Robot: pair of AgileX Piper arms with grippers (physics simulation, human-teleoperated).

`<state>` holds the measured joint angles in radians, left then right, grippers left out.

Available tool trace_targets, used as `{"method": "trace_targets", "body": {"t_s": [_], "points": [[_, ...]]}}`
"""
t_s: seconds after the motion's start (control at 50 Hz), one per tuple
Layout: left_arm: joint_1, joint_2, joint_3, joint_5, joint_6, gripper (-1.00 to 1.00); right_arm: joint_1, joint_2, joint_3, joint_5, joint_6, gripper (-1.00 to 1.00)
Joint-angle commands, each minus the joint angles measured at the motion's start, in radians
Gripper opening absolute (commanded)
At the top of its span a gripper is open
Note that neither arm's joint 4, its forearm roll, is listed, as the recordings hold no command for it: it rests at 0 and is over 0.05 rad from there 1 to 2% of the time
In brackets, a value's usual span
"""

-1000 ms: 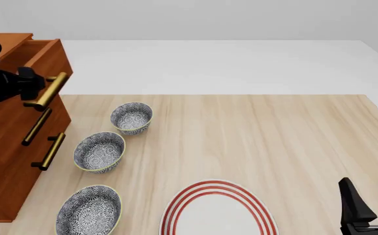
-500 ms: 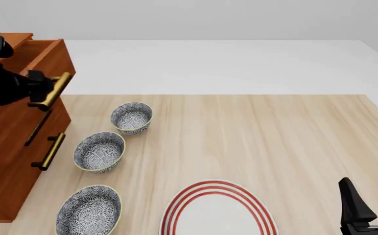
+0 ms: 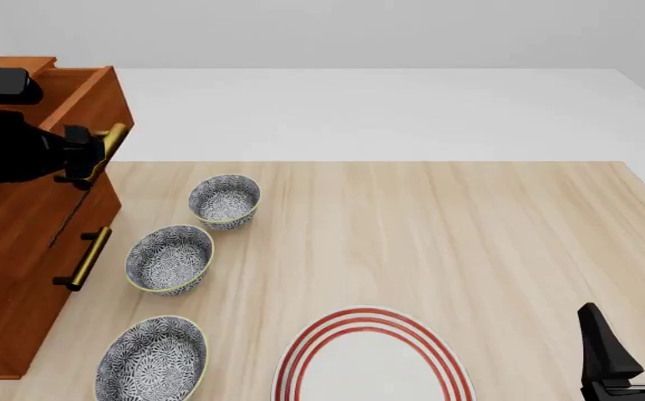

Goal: Open the top drawer of the cabinet.

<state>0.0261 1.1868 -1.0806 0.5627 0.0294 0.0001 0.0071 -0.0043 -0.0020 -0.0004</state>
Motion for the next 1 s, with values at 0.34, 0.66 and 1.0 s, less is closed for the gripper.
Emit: {"method": "trace_targets", "body": {"t_s": [0.34, 0.66, 1.0], "points": [[-0.041, 0.017, 0.005, -0.006, 0.011, 1.0, 0.0, 0.0, 0.0, 0.0, 0.0, 1.0], [-0.079, 0.042, 0.011, -0.014, 0.025, 1.0, 0.0, 0.0, 0.0, 0.0, 0.0, 1.0], [-0.099, 0.064, -0.002, -0.011, 0.04, 1.0, 0.0, 0.0, 0.0, 0.0, 0.0, 1.0]]}}
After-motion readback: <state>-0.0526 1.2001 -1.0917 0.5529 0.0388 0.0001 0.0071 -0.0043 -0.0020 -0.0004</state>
